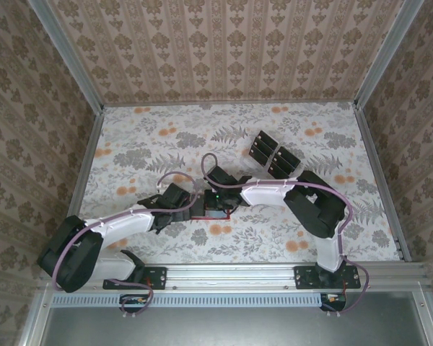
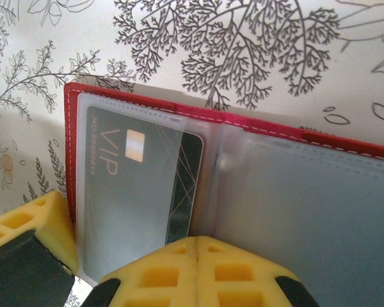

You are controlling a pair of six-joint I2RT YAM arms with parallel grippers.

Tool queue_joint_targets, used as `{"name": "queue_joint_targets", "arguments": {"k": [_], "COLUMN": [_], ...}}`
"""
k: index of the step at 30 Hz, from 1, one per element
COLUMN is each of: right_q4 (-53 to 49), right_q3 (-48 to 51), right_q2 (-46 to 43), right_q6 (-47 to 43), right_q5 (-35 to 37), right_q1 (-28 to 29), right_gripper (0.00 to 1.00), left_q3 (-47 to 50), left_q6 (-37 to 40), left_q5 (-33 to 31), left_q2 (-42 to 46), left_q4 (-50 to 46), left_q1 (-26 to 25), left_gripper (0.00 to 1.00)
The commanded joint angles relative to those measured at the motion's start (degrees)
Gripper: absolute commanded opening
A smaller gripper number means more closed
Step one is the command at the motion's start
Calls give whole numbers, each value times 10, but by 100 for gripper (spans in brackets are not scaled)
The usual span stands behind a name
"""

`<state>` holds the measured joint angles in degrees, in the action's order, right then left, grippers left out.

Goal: Put the credit cards into the card holder

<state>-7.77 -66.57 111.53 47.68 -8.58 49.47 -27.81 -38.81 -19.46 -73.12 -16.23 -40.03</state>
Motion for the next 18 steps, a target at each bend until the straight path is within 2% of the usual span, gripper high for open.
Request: {"name": "queue_joint_targets", "arguments": {"k": [1, 14, 18], "right_q4": [-9, 1, -1], "right_q3": [-17, -22, -15], "right_q2": [20, 26, 17], "right_q6": [-4, 5, 6], "right_q5": [-13, -27, -24], "right_q1": [9, 10, 11], "right_gripper": [3, 3, 6], "left_q3": [7, 1, -5], "left_q6": [-7, -17, -18], "left_q5": [13, -6, -9], "left_q2": [0, 71, 80], "left_q4": [12, -16, -26], "left_q1": [2, 3, 5], "left_gripper": [100, 100, 100]}}
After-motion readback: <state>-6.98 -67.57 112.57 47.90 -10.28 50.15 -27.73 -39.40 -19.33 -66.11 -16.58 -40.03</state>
